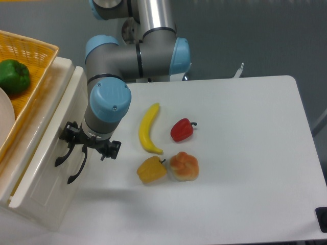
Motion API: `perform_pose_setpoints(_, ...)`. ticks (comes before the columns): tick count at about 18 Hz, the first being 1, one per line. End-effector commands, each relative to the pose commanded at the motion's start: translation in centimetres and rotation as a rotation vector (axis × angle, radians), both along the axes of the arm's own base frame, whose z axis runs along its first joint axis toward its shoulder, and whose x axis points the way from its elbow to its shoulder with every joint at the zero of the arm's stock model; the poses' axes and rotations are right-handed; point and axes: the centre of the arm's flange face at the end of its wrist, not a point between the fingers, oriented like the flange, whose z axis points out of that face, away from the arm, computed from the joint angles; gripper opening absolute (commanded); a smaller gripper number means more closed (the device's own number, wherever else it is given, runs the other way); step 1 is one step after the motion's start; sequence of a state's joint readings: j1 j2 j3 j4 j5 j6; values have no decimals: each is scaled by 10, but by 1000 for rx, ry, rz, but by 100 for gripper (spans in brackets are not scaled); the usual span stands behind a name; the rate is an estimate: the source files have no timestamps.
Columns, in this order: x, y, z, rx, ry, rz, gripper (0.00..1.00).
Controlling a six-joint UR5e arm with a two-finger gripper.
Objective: Slide open the top white drawer
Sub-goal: 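Pull the upper drawer handle outward away from the cabinet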
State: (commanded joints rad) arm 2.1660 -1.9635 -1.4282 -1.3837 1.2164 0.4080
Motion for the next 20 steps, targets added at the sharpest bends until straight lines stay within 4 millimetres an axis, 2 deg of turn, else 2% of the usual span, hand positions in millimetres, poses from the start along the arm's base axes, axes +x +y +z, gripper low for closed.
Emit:
perform_pose_setpoints(7, -4, -2, -3, -16, 28, -22, 100)
perform_pose_setpoints(20, -23, -6, 3, -15, 51, 1, 100)
